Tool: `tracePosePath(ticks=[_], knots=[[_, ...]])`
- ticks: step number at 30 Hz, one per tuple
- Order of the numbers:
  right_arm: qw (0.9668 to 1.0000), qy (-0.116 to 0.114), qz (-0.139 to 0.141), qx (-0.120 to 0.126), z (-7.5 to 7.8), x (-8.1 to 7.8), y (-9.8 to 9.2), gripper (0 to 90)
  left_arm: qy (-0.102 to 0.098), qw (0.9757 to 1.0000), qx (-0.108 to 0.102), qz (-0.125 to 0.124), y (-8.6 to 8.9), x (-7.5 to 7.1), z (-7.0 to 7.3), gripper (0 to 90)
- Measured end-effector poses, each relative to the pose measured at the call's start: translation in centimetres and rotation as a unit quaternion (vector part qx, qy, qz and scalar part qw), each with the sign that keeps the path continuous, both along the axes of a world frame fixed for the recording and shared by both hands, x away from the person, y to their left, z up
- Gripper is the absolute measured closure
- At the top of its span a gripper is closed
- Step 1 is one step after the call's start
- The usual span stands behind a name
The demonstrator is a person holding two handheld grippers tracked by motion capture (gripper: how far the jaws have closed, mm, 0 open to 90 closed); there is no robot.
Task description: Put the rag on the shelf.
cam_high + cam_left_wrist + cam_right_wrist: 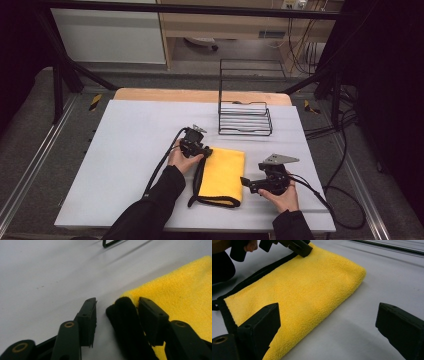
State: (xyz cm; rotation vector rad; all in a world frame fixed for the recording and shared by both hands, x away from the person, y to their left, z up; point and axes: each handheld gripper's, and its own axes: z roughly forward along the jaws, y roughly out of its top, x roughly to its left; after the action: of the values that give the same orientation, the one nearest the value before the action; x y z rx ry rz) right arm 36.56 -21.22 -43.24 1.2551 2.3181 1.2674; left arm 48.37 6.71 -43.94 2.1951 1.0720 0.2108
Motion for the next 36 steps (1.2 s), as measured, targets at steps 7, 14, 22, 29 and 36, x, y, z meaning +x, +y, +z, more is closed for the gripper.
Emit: tracePosePath(ticks=[7, 14, 22, 29, 36], knots=[[1.0, -0.002, 0.0, 0.006, 0.0, 0.4, -0.1, 7.7, -0.001, 1.0, -0.001, -0.005, -0.3, -0.1, -0.2, 58.9], [0.9999, 0.003, -0.003, 0.013, 0.2, 1.5, 0.2, 11.6, 0.002, 0.9999, -0.003, -0.017, -0.3, -0.2, -0.1, 63.5], [0.9992, 0.008, -0.038, 0.012, 0.0, 5.1, 1.2, 32.8, 0.0, 0.9996, -0.004, -0.028, -0.3, -0.3, -0.1, 73.7], [0.9976, 0.032, -0.059, -0.015, -1.3, 7.7, 1.7, 49.9, 0.003, 0.9995, -0.009, -0.03, -0.2, -0.1, -0.2, 73.9], [0.9967, 0.056, -0.058, -0.011, -1.9, 8.2, 1.8, 62.1, -0.008, 0.9994, 0.001, -0.033, -0.4, -0.4, -0.2, 73.7]])
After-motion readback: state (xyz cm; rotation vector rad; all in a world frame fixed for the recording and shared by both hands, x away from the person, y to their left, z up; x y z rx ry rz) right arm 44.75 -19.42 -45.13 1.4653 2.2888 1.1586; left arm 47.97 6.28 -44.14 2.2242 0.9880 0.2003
